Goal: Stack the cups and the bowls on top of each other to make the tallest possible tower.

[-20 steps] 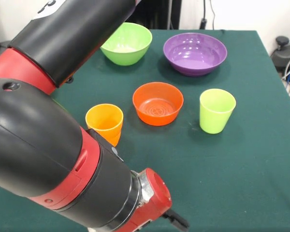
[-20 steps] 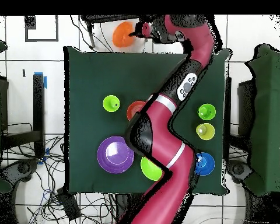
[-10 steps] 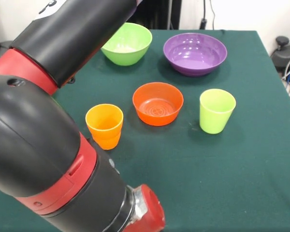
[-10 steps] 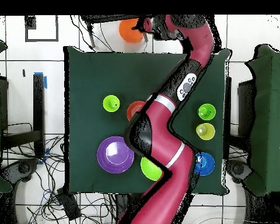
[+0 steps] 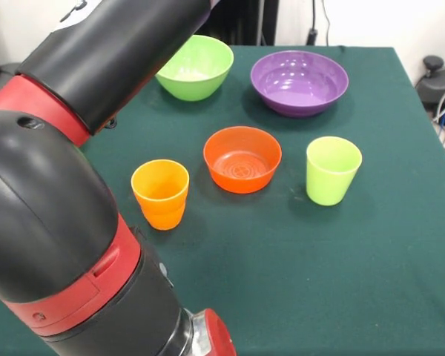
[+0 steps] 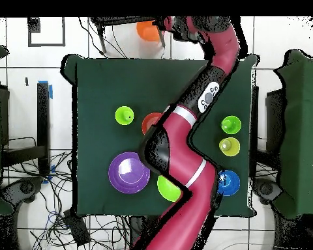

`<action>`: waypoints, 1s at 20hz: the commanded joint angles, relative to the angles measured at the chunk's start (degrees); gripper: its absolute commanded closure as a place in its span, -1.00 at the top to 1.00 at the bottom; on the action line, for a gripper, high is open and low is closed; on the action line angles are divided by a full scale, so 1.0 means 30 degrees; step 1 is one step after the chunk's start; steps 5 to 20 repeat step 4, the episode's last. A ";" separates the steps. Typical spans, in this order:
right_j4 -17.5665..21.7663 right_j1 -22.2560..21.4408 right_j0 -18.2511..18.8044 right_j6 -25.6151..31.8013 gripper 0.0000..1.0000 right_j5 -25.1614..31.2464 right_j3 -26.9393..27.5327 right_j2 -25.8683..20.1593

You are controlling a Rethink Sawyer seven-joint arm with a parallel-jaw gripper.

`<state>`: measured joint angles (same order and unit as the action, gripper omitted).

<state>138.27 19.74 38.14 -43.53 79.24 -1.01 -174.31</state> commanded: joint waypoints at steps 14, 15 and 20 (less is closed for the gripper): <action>0.0880 -0.0042 -0.1151 0.1143 1.00 -0.1092 0.1584 0.2644; 0.0880 -0.0042 -0.1151 0.1143 1.00 -0.1092 0.1584 0.2644; 0.0880 -0.0042 -0.1151 0.1143 1.00 -0.1092 0.1584 0.2644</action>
